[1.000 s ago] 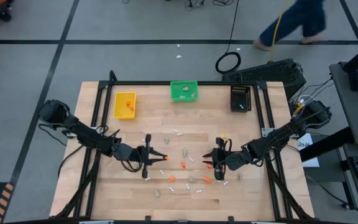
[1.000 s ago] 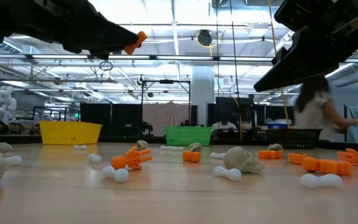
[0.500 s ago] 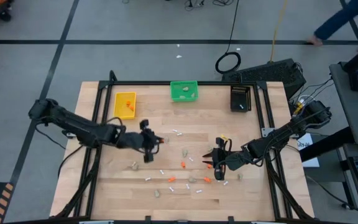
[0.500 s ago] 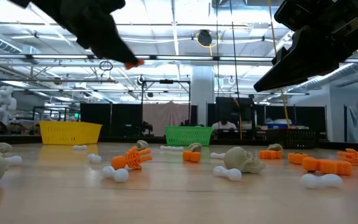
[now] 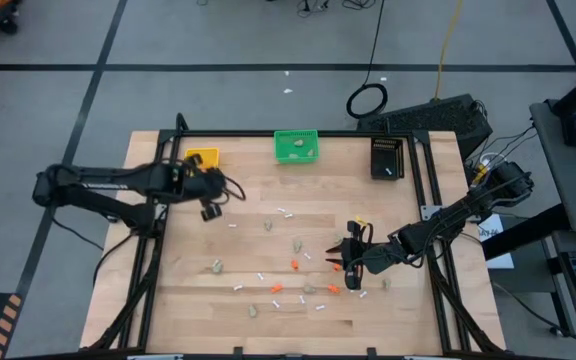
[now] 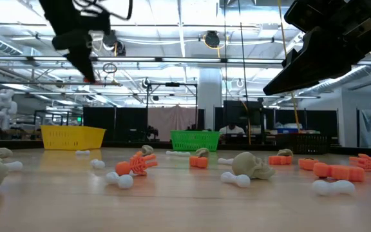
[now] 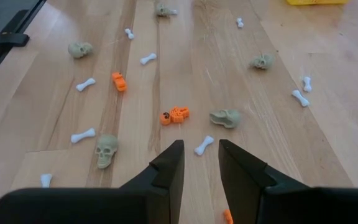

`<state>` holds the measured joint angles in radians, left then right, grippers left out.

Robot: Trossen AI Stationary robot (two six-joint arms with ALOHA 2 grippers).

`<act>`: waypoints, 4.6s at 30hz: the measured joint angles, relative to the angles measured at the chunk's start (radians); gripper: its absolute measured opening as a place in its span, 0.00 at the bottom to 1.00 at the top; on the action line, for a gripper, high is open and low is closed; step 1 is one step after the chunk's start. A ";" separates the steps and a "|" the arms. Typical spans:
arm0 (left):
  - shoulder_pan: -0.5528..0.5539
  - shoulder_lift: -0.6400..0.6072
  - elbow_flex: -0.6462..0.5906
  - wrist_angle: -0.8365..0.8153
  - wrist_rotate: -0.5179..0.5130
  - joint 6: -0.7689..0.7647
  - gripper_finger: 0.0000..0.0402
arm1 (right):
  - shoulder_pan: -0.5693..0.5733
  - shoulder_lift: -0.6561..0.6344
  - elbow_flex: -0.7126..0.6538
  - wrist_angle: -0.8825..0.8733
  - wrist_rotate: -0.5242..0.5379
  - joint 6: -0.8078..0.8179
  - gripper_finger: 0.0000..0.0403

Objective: Sort Halloween decoration
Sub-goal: Put the orange skeleton toy into the yellow bin, then put the white bone toy into the black bin

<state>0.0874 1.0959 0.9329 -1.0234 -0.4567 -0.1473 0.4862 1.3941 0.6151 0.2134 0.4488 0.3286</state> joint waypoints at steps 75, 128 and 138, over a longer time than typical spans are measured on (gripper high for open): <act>-0.360 -0.146 -0.477 1.101 0.026 -0.211 0.55 | -0.169 -0.011 0.117 -0.512 0.011 0.545 0.36; -0.502 -0.137 -0.477 1.121 -0.015 -0.212 0.55 | 0.306 0.229 0.252 -0.668 -0.267 0.267 0.32; -0.502 -0.137 -0.477 1.120 -0.015 -0.212 0.55 | 0.301 0.282 0.256 -0.654 -0.267 0.259 0.28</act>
<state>-0.4149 0.9592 0.4561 0.0967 -0.4713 -0.3595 0.7876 1.6764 0.8711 -0.4404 0.1814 0.5873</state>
